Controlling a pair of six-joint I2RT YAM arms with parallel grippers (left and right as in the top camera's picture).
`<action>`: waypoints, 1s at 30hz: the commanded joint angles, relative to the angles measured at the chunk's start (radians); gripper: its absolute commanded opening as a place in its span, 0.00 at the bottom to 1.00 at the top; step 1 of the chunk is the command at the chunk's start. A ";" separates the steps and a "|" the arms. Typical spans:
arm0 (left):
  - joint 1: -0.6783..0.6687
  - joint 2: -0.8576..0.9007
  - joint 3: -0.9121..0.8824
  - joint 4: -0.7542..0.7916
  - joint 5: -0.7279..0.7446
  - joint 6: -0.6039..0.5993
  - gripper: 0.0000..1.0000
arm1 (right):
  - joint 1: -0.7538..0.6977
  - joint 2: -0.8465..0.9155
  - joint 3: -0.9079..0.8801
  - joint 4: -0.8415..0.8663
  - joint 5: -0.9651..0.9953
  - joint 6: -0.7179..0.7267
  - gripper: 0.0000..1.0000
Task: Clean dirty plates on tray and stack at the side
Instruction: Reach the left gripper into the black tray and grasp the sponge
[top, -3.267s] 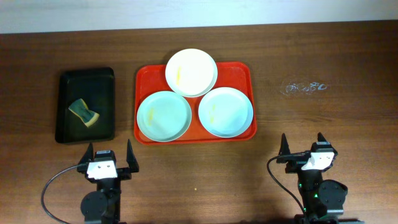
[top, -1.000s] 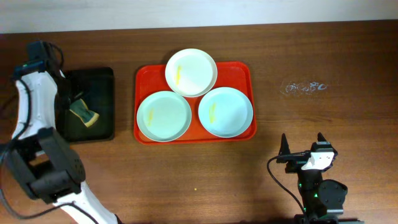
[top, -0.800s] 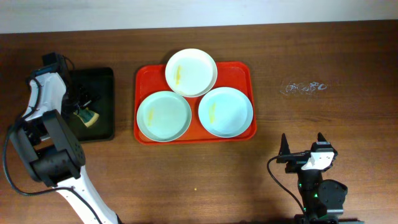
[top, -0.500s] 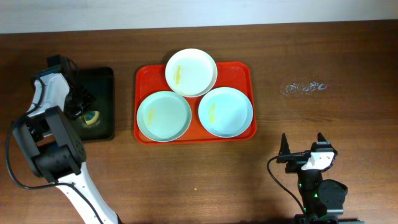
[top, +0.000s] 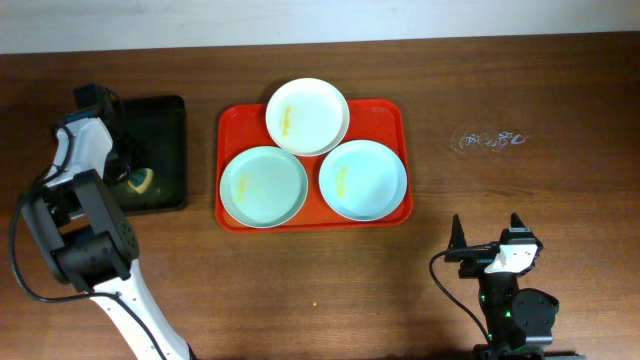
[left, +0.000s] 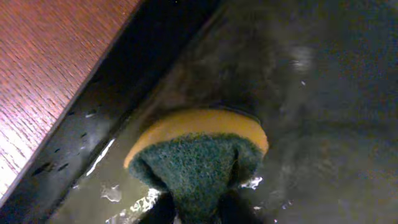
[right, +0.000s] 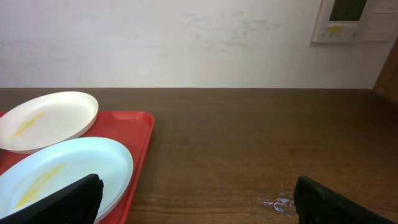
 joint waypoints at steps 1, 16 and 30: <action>0.008 0.053 -0.016 -0.005 -0.037 0.005 0.00 | -0.003 -0.008 -0.008 -0.002 0.009 0.005 0.99; 0.011 0.053 -0.010 0.060 -0.038 0.040 0.00 | -0.003 -0.008 -0.008 -0.002 0.009 0.005 0.99; 0.011 0.035 0.055 -0.201 0.160 0.046 0.19 | -0.003 -0.008 -0.008 -0.002 0.009 0.005 0.99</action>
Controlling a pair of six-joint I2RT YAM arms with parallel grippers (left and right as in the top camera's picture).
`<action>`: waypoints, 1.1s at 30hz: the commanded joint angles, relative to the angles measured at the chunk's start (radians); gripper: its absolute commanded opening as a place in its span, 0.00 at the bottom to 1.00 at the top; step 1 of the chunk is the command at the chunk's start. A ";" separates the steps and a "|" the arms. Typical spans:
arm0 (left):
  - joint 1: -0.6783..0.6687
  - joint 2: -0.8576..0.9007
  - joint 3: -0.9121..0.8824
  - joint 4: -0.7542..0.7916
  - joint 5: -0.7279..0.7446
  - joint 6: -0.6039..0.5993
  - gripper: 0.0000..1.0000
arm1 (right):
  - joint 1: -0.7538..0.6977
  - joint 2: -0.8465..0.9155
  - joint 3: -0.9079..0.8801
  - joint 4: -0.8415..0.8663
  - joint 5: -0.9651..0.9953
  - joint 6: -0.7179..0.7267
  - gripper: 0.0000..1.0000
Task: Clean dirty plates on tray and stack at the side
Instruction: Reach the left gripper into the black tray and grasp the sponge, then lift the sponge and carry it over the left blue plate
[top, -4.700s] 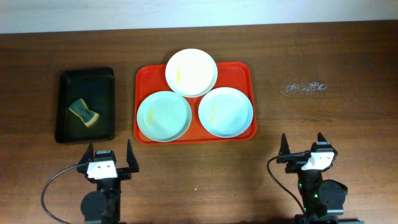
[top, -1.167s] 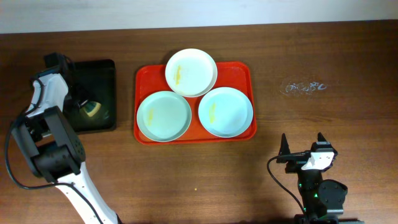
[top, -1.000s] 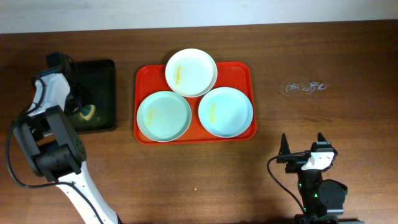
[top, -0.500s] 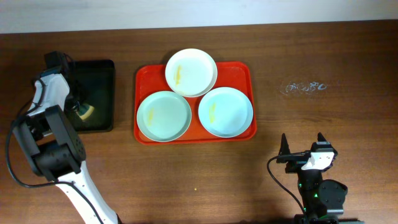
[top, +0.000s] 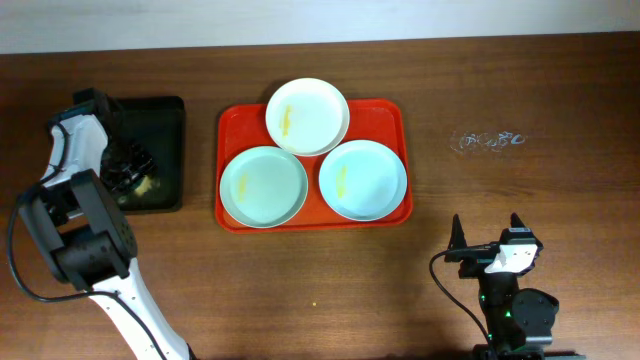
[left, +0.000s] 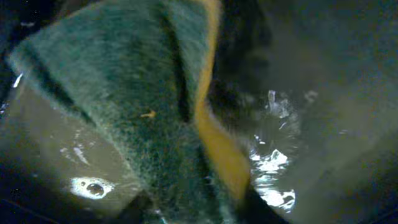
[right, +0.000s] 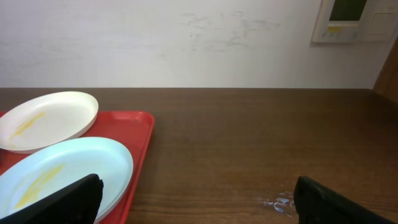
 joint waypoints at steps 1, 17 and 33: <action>0.001 0.023 0.005 0.003 -0.029 0.004 0.02 | -0.003 -0.008 -0.008 -0.002 0.009 0.005 0.99; 0.003 0.023 0.011 0.100 -0.128 0.004 0.11 | -0.003 -0.008 -0.008 -0.002 0.009 0.005 0.99; -0.008 -0.158 0.141 -0.045 0.047 0.023 0.00 | -0.003 -0.008 -0.008 -0.002 0.009 0.005 0.98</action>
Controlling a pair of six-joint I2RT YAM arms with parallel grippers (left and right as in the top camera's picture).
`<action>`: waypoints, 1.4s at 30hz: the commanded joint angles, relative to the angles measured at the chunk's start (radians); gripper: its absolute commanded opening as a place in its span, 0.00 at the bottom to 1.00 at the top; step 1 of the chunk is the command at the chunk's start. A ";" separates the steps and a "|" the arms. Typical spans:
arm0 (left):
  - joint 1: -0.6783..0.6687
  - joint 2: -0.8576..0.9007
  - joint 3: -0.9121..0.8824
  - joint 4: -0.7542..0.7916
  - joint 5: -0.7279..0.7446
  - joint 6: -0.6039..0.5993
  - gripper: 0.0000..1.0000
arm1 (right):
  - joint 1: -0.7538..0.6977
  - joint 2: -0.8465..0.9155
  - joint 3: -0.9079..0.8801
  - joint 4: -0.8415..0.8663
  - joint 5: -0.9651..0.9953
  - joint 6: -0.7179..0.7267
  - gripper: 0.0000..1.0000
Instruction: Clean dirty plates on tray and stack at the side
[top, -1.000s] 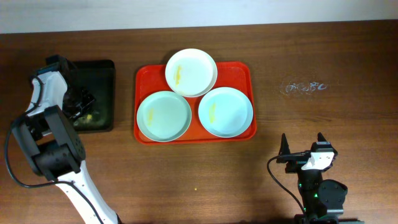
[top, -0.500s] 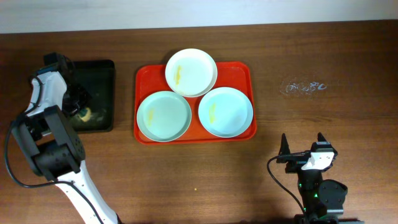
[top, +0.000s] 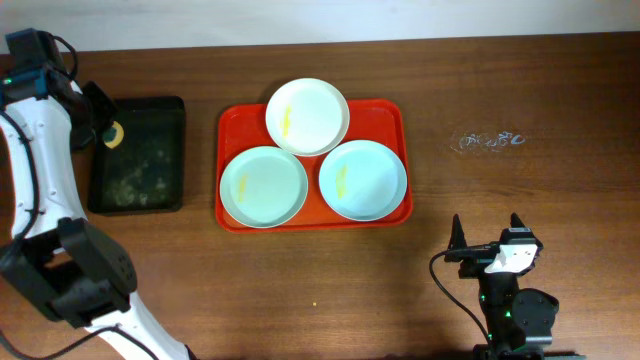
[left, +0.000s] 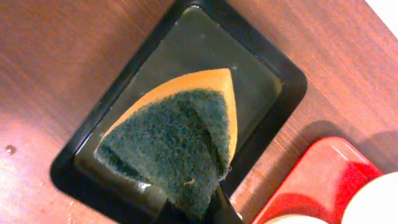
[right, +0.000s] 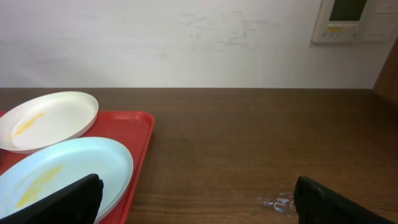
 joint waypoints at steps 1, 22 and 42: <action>-0.011 0.124 -0.101 0.064 0.003 0.014 0.00 | -0.003 -0.008 -0.008 -0.002 0.009 0.005 0.99; -0.666 -0.036 -0.457 0.164 0.040 0.080 0.00 | -0.003 -0.008 -0.008 -0.002 0.009 0.005 0.99; -0.236 -0.249 -0.041 -0.243 -0.024 -0.018 0.99 | -0.003 -0.008 -0.008 -0.001 0.078 0.004 0.99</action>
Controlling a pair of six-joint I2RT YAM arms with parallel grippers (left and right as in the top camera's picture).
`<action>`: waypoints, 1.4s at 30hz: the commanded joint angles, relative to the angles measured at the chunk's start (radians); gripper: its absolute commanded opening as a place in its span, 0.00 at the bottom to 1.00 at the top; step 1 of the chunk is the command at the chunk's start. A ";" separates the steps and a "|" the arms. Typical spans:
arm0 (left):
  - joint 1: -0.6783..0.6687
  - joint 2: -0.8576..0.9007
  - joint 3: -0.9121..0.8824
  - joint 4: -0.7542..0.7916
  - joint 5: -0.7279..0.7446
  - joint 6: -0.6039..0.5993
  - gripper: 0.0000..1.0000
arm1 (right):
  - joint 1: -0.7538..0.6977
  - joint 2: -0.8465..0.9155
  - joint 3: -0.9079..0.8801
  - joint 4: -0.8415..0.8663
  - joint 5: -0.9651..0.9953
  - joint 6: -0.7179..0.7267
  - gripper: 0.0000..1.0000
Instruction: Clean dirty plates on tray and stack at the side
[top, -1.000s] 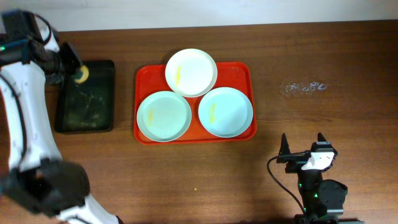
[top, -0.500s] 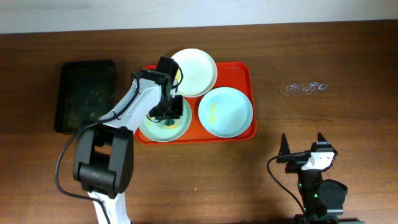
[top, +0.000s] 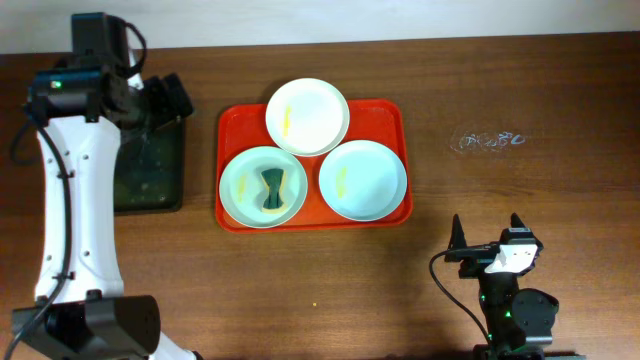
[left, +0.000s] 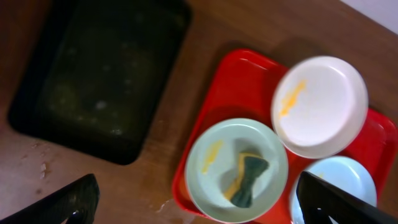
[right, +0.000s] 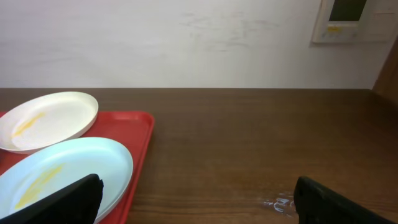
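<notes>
A red tray (top: 396, 112) holds three plates. The pale green plate (top: 245, 185) at its front left carries the crumpled green and yellow sponge (top: 270, 190), which also shows in the left wrist view as the sponge (left: 245, 180). The white plate (top: 308, 117) and the light blue plate (top: 363, 180) each bear a yellow smear. My left gripper (top: 165, 100) hangs high between basin and tray, open and empty, as the left gripper (left: 199, 202) shows. My right gripper (top: 487, 240) rests open near the front right.
A black basin (top: 140, 170) with murky water stands left of the tray. Water marks (top: 488, 140) dot the table at the right. In the right wrist view the tray's right edge (right: 140, 162) is at the left, with bare wood beyond.
The sponge has left my left gripper and now lies on the pale green plate. That gripper is open and has moved right, from the basin's far left corner toward the tray.
My left gripper held the sponge down in the basin's water, and it was still there a second later. Then it held the sponge high above the basin. Now the sponge lies released on the green plate. The right arm stayed still throughout.
</notes>
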 joint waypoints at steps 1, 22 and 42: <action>0.040 0.016 -0.013 -0.061 -0.003 -0.014 0.99 | -0.003 -0.008 -0.008 0.006 0.127 0.005 0.99; 0.041 0.016 -0.013 -0.129 0.016 -0.014 0.99 | -0.003 1.080 1.485 -0.295 -1.254 -0.063 0.99; 0.041 0.016 -0.013 -0.129 0.016 -0.013 0.99 | 0.569 2.015 1.657 -0.642 -0.238 0.188 0.54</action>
